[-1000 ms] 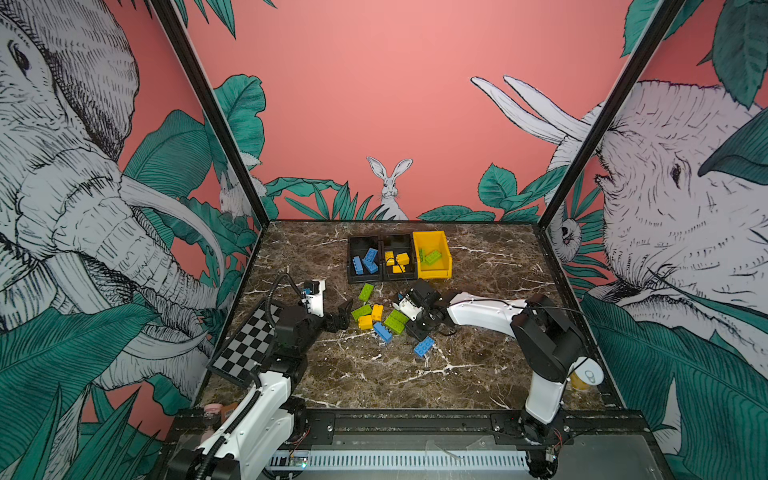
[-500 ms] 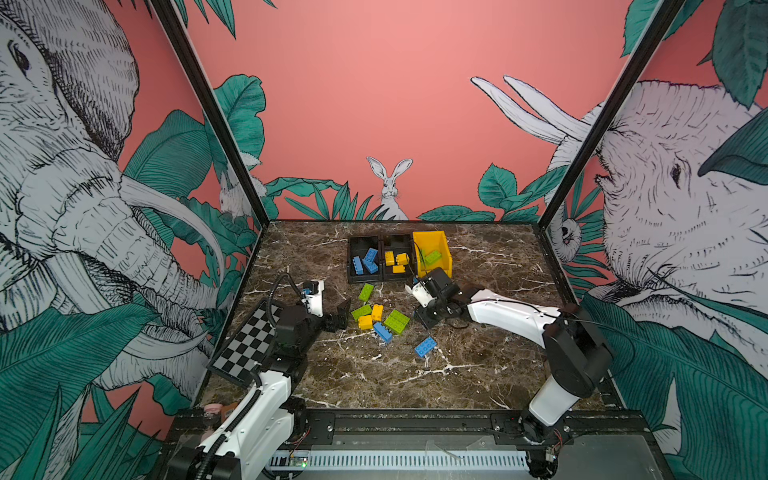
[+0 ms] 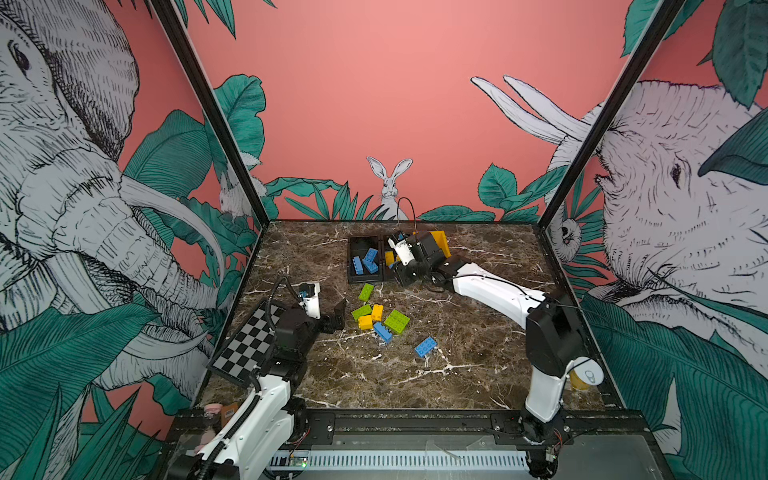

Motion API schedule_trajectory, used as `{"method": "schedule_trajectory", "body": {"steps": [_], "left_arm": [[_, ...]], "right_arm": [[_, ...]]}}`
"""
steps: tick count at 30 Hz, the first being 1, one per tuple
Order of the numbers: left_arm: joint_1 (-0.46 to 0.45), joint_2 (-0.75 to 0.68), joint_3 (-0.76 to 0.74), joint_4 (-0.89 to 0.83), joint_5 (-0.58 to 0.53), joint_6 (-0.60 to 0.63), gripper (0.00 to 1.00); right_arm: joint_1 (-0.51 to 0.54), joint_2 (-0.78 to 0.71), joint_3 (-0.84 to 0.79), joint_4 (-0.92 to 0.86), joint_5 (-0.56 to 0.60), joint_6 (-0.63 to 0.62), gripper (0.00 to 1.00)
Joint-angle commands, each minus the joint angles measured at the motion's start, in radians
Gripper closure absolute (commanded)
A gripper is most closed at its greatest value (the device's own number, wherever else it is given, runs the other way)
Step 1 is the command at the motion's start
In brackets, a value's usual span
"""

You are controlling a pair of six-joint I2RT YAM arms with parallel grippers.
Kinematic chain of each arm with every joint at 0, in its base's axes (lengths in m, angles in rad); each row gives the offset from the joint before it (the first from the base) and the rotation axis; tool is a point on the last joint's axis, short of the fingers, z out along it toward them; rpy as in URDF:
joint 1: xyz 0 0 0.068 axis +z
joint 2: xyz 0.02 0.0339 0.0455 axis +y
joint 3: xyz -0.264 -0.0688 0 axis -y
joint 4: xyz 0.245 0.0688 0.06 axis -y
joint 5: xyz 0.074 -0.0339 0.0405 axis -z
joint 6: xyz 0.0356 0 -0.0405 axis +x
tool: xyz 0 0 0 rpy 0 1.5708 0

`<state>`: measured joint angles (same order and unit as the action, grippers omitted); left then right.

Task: Sort the legos into containers by color
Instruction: 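Carry the blue brick over the far black bin and open the right gripper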

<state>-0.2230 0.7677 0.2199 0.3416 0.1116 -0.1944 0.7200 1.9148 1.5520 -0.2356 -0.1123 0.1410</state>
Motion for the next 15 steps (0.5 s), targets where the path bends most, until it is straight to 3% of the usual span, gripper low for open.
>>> {"method": "schedule_trajectory", "body": {"steps": [1,5,11,15], "left_arm": [[-0.004,-0.031,-0.016,-0.011,-0.012,-0.008,0.01],[-0.004,-0.031,-0.024,0.002,-0.019,-0.008,0.01],[-0.003,-0.003,-0.013,0.004,-0.003,-0.008,0.01],[-0.003,0.013,-0.010,0.014,0.013,-0.014,0.01]], "right_arm": [[0.006,0.103,0.108,0.080,-0.015,0.046,0.76],[0.010,0.211,0.235,0.095,0.003,0.069,0.76],[0.012,0.334,0.312,0.255,-0.027,0.101,0.74],[0.014,0.439,0.412,0.297,-0.087,0.102,0.73]]}}
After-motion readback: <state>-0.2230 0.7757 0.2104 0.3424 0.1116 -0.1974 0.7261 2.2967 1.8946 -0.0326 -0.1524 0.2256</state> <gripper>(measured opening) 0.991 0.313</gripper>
